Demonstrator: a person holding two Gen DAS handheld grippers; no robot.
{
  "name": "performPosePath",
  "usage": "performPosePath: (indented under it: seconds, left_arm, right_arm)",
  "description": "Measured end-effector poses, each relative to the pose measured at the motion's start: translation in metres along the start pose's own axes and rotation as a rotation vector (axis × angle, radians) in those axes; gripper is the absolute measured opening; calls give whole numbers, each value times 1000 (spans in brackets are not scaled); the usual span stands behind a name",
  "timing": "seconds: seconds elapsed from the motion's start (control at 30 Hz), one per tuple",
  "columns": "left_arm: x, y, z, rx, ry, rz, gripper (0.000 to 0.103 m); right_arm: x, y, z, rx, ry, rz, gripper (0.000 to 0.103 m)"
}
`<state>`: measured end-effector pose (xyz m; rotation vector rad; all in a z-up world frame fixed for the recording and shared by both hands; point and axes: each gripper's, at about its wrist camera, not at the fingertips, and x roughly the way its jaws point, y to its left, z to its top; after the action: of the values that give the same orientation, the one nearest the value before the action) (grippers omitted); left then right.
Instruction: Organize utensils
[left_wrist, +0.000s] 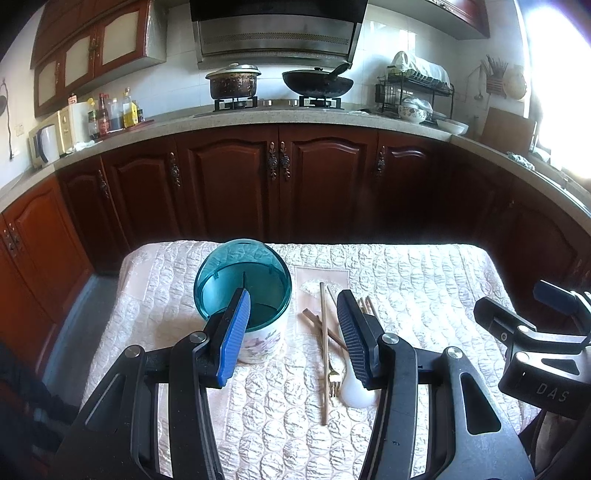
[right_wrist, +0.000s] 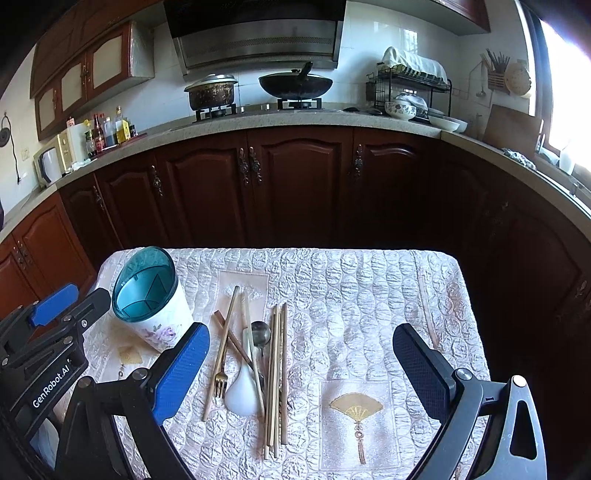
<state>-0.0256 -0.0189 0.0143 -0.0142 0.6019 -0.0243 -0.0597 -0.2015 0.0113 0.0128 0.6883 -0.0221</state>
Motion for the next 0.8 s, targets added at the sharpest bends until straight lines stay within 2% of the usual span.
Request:
performPosePath:
  seconds: [0.2, 0.33, 0.8]
  left_arm:
    - [-1, 0, 0, -1, 4, 1, 49]
    - [0, -1, 1, -1, 5, 2, 49]
    - [1, 0, -3, 4, 4, 2, 49]
  right_arm:
    - [0, 2, -1, 5, -14, 11, 99]
    - [2, 4, -3, -26, -19, -12, 99]
    - [6, 4, -2, -29, 8, -3, 99]
